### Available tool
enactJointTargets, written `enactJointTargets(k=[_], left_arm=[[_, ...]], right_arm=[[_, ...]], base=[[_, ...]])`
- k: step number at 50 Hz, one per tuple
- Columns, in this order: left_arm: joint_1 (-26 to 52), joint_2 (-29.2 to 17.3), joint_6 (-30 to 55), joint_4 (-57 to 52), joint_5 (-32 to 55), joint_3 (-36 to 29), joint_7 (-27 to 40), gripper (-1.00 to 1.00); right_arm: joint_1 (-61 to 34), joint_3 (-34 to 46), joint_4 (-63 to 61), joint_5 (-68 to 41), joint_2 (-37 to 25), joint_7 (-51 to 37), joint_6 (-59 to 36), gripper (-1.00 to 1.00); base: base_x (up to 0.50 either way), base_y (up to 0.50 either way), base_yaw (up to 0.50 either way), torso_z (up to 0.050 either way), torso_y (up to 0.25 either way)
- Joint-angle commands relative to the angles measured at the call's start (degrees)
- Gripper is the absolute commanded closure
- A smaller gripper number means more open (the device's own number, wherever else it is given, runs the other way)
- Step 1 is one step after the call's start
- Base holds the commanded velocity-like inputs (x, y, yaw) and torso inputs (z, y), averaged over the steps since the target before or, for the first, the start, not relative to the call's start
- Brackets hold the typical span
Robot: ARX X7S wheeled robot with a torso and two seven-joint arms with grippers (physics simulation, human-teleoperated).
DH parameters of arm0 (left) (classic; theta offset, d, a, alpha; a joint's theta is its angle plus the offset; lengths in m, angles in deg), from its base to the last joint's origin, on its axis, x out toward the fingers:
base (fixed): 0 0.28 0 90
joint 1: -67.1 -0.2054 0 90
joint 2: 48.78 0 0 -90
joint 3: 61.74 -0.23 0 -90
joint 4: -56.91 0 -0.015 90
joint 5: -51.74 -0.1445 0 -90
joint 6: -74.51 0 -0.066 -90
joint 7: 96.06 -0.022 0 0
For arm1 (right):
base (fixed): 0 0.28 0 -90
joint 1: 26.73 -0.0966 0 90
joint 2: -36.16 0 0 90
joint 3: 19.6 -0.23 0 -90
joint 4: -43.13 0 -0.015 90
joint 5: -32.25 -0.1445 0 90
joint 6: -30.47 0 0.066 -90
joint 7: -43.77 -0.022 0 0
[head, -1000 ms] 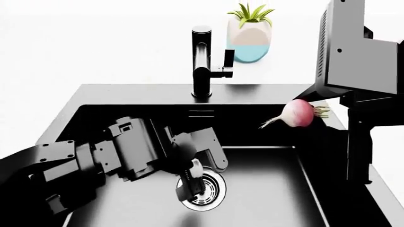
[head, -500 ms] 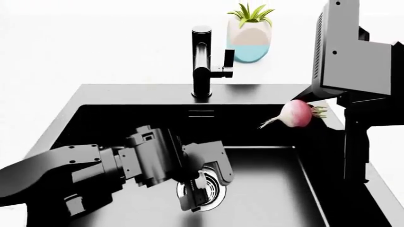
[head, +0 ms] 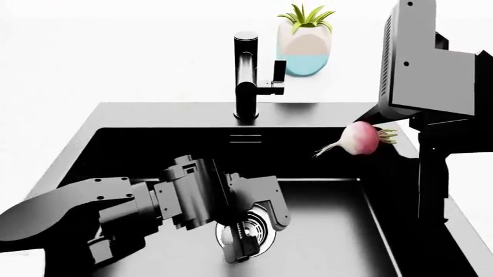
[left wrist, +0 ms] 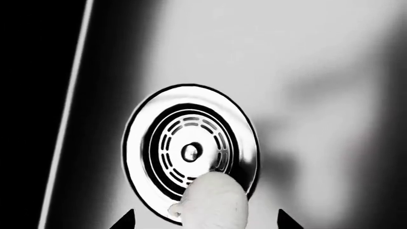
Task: Pick up the fruits and vegetables and place them in the sink. Turn on the sink faucet to wash them. Then turn the sink off and put them in the tray.
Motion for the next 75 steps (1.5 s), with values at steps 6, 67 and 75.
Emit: enactJointTargets(k=[6,67,75], left_arm=[[1.01,-2.63,1.82,-5.64,2.41,2.66,2.29,-1.0],[6.82,-39.38,13.88,-36.15,56.8,45.87,52.94,-1.0],[9.03,-38.41,14.86,-35.68,55.81,45.17,54.06,-1.0]], right_arm=[[-0.49,-0.17,-0.12,0.49,-0.2,0.51,0.19,1.0],[10.85,-2.98,15.35,-8.05,16.06,-2.23,2.89,1.0],[14.11,5.65,24.98,0.25,21.3,3.86,9.43,1.0]], base=[[0.01,0.0,0.0,0.0,0.0],[0.02,0.0,0.0,0.0,0.0],[0.02,0.0,0.0,0.0,0.0]])
